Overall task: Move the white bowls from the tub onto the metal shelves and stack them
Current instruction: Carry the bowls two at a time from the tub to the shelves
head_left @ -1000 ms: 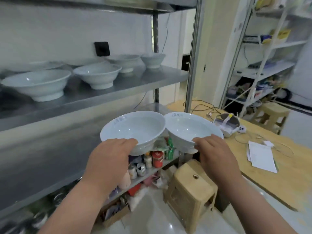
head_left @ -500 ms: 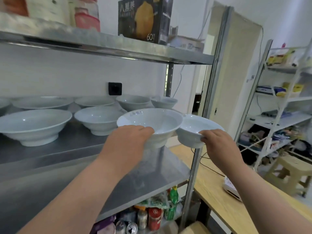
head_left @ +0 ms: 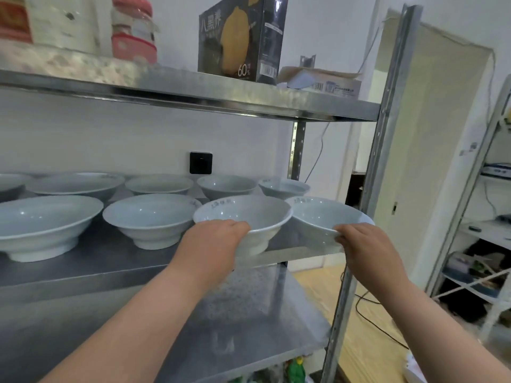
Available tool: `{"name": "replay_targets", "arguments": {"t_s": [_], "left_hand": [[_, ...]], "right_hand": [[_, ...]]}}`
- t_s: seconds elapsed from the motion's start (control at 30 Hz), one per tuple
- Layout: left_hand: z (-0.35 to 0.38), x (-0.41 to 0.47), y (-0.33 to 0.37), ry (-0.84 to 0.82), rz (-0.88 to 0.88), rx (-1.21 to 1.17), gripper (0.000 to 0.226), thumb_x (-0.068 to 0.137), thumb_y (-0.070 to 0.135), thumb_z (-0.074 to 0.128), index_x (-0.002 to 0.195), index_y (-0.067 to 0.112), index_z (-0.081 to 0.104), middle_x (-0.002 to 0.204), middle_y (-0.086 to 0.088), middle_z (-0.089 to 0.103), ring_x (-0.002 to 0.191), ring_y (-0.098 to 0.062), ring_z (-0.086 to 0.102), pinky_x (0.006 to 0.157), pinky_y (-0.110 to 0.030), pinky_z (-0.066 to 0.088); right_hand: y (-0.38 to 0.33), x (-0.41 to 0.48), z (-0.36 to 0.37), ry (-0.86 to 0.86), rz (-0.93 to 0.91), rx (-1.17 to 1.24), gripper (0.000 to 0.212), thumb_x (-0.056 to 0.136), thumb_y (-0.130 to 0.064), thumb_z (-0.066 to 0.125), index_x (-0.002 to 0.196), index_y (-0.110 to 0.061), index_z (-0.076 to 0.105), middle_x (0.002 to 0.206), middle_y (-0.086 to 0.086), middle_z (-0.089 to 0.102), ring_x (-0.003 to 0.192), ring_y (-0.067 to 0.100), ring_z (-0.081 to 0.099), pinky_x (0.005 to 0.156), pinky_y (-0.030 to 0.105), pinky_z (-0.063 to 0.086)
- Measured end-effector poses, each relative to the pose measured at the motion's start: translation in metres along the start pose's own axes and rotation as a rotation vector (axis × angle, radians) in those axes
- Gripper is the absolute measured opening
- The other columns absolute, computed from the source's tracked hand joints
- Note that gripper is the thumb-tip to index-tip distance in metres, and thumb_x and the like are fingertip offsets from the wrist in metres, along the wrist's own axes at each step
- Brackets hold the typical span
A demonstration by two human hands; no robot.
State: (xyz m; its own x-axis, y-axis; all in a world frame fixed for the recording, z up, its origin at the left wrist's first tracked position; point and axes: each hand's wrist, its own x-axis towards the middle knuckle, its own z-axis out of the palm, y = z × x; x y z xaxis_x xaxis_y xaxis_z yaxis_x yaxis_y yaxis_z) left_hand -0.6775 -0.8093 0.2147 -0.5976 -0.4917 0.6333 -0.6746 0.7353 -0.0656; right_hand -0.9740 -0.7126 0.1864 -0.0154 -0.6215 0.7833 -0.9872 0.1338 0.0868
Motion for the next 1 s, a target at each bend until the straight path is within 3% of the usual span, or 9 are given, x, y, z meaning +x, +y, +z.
{"name": "replay_targets", "arguments": {"t_s": [0.2, 0.33, 0.47, 0.57, 0.87, 1.0], "left_hand": [[0.028, 0.020, 0.019, -0.101, -0.073, 0.108, 0.033, 0.079, 0.002, 0.052, 0.101, 0.026, 0.053, 0.090, 0.006, 0.059, 0.082, -0.021, 0.056, 0.060, -0.029, 0.028], [0.050, 0.032, 0.027, -0.100, -0.060, 0.188, 0.031, 0.062, -0.004, 0.063, 0.081, 0.020, 0.056, 0.065, 0.006, 0.050, 0.059, -0.023, 0.054, 0.046, -0.026, 0.020], [0.057, 0.046, 0.033, -0.142, -0.150, 0.206, 0.043, 0.077, -0.002, 0.045, 0.111, 0.021, 0.055, 0.092, 0.002, 0.059, 0.086, -0.026, 0.058, 0.061, -0.031, 0.031], [0.063, 0.052, 0.031, -0.183, -0.176, 0.219, 0.047, 0.081, -0.003, 0.043, 0.119, 0.023, 0.053, 0.099, 0.004, 0.060, 0.089, -0.022, 0.057, 0.064, -0.030, 0.030], [0.073, 0.063, 0.027, -0.206, -0.194, 0.251, 0.032, 0.077, -0.002, 0.044, 0.097, 0.024, 0.047, 0.084, 0.006, 0.049, 0.078, -0.021, 0.049, 0.061, -0.031, 0.027], [0.079, 0.064, 0.022, -0.194, -0.203, 0.241, 0.032, 0.073, -0.005, 0.045, 0.095, 0.019, 0.048, 0.081, 0.002, 0.052, 0.077, -0.023, 0.050, 0.059, -0.033, 0.033]], "right_hand": [[0.037, 0.009, 0.033, 0.007, -0.032, 0.102, 0.013, 0.083, -0.003, 0.069, 0.090, -0.015, 0.069, 0.078, 0.002, 0.071, 0.072, 0.031, 0.063, 0.060, 0.036, 0.047], [0.050, 0.013, 0.047, 0.030, -0.064, 0.152, 0.013, 0.083, -0.005, 0.070, 0.091, -0.015, 0.069, 0.076, 0.001, 0.069, 0.071, 0.030, 0.062, 0.060, 0.032, 0.040], [0.066, 0.019, 0.063, 0.023, -0.094, 0.169, 0.021, 0.079, -0.001, 0.073, 0.093, -0.016, 0.069, 0.077, -0.001, 0.068, 0.072, 0.030, 0.062, 0.061, 0.030, 0.037], [0.074, 0.021, 0.072, -0.009, -0.124, 0.136, 0.026, 0.075, 0.000, 0.075, 0.093, -0.018, 0.069, 0.078, -0.003, 0.068, 0.074, 0.027, 0.060, 0.062, 0.031, 0.040], [0.072, 0.040, 0.085, -0.123, -0.146, 0.045, 0.039, 0.061, 0.001, 0.078, 0.094, -0.017, 0.070, 0.072, 0.000, 0.067, 0.068, 0.029, 0.060, 0.063, 0.034, 0.050], [0.068, 0.044, 0.088, -0.169, -0.111, 0.013, 0.042, 0.060, 0.002, 0.074, 0.097, -0.016, 0.068, 0.072, 0.001, 0.066, 0.071, 0.030, 0.060, 0.064, 0.036, 0.050]]}}
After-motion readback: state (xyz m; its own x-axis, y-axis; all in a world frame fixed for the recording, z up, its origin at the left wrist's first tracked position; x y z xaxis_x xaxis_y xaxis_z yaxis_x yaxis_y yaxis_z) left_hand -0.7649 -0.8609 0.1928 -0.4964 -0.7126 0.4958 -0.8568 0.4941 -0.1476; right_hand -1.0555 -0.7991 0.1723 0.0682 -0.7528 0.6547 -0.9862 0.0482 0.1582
